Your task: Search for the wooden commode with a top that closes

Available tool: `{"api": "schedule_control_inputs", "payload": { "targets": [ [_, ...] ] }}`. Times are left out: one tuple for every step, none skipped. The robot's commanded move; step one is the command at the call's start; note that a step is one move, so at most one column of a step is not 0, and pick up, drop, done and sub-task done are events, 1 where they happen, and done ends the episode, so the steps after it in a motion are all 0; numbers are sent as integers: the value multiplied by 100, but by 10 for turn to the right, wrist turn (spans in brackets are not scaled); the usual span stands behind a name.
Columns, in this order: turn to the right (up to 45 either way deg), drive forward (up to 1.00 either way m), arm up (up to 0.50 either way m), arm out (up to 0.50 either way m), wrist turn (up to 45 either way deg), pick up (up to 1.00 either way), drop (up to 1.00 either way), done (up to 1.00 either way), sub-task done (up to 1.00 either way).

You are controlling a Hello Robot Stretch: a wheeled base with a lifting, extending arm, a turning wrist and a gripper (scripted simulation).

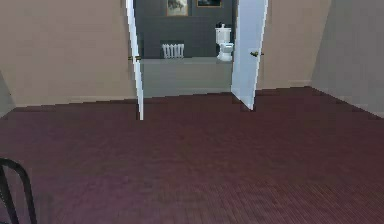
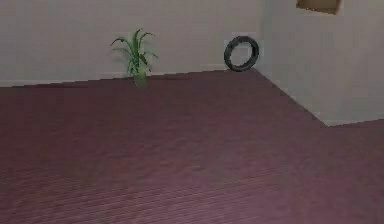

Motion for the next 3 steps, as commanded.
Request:
{"api": "schedule_control_inputs", "payload": {
  "targets": [
    [0, 100, 0, 0, 0, 0, 0, 0, 0],
    [0, 100, 0, 0, 0, 0, 0, 0, 0],
    [0, 100, 0, 0, 0, 0, 0, 0, 0]
  ]
}}
